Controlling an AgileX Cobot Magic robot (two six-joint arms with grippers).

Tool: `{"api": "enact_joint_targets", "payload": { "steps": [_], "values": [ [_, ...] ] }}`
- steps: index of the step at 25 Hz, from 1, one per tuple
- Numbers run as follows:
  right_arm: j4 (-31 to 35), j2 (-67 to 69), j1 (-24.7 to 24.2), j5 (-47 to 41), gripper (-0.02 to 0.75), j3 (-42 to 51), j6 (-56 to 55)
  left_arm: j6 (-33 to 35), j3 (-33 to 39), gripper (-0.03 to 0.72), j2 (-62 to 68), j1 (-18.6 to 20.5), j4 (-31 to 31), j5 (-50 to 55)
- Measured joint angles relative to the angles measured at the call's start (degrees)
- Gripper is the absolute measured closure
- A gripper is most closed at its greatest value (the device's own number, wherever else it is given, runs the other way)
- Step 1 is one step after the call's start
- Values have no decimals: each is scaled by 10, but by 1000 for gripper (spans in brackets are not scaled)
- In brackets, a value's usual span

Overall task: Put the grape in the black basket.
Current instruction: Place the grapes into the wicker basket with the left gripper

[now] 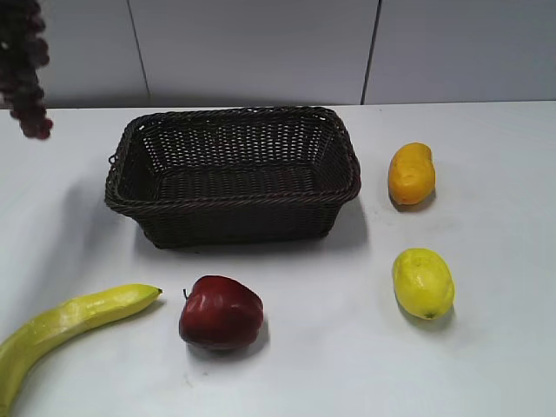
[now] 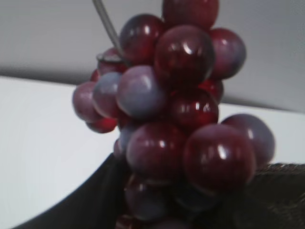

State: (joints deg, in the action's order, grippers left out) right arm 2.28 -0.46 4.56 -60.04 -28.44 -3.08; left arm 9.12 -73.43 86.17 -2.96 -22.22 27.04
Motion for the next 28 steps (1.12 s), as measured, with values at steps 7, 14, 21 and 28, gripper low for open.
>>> {"api": "enact_joint_targets", "payload": {
  "steps": [7, 14, 21, 28],
  "values": [
    [0, 0, 0, 0, 145, 0, 0, 0, 0, 370, -86, -85, -9, -102],
    [0, 0, 0, 0, 145, 0, 0, 0, 0, 404, -56, -174, -4, -140],
    [0, 0, 0, 0, 145, 0, 0, 0, 0, 450, 49, -213, 27, -134],
    [0, 0, 0, 0, 145, 0, 0, 0, 0, 519, 152, -250, 126, -96]
  ]
}}
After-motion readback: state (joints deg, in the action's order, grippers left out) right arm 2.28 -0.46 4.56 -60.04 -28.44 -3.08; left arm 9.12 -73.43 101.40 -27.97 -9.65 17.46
